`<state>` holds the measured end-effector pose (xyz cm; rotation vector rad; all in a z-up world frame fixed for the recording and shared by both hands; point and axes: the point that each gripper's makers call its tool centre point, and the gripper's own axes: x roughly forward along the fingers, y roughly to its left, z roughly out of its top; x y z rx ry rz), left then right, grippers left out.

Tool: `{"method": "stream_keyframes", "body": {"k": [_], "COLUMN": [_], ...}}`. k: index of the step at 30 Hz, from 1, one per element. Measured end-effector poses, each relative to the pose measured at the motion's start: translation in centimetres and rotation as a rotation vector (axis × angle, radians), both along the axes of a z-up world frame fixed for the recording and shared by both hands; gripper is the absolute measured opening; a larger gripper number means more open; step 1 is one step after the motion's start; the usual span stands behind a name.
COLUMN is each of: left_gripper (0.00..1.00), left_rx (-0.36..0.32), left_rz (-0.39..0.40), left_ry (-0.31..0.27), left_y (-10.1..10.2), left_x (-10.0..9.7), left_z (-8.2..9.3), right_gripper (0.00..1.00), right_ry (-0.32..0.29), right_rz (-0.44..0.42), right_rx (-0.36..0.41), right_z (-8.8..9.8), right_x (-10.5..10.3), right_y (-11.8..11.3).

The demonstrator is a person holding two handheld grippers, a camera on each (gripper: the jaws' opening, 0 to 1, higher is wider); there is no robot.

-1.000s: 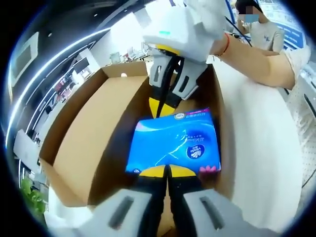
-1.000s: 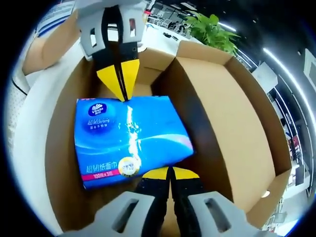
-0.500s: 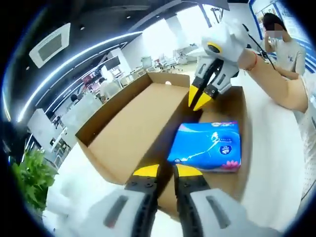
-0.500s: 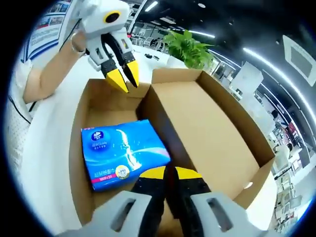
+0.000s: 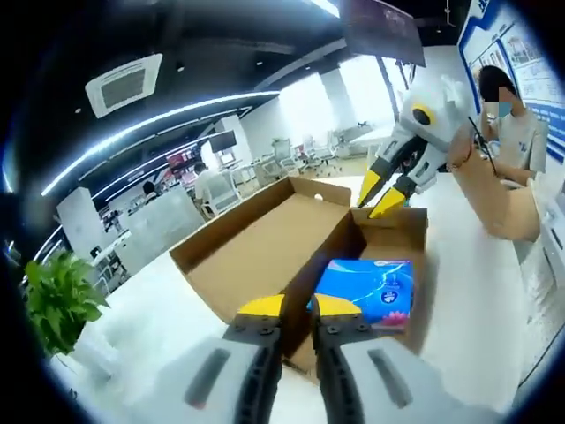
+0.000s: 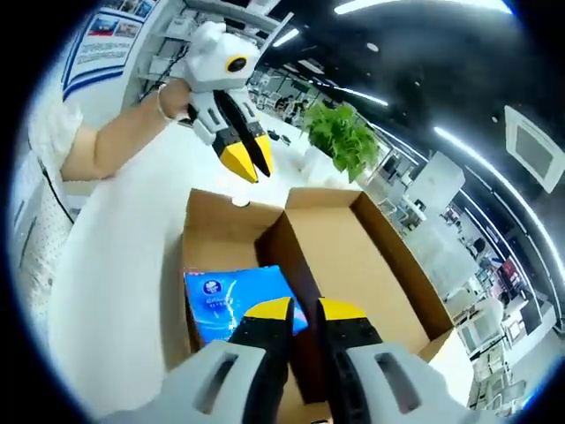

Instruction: Operate the shoe box by opening the lid, removing the specified soft item, and placing it in the target area until the item is outside and the box remains undamaged.

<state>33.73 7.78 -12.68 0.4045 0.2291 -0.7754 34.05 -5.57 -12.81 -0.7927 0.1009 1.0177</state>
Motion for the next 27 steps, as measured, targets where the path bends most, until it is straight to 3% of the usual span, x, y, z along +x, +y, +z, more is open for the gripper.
{"method": "stream_keyframes", "body": {"k": [3, 6, 13, 18, 22, 27], "left_gripper": [0.12, 0.12, 0.14, 0.15, 0.16, 0.17], "left_rx": [-0.027, -0.059, -0.18, -0.226, -0.246, -0.276], "left_rz": [0.019, 0.034, 0.042, 0.046, 0.05, 0.049], "left_ry": [-0.031, -0.056, -0.078, -0.068, -0.053, -0.052], "left_y": [1.0, 1.9, 2.8, 3.2, 3.7, 4.2], "left_x": [-0.9, -2.0, -3.9, -4.5, -4.9, -5.1], "left_z": [0.5, 1.0, 1.0, -0.2, -1.3, -2.2], "right_gripper": [0.11, 0.13, 0.19, 0.21, 0.25, 0.27], "right_ry": [-0.005, 0.036, -0.002, 0.108, 0.08, 0.103], "right_rz": [0.079, 0.131, 0.085, 0.117, 0.094, 0.039], "right_rx": [0.079, 0.156, 0.232, 0.359, 0.35, 0.36], "right_z": [1.9, 2.6, 2.8, 1.5, -0.4, -3.2], "right_x": [-2.0, -3.4, -4.6, -7.3, -7.3, -5.8], "right_y": [0.7, 0.9, -2.6, -4.0, -5.5, -6.9]}}
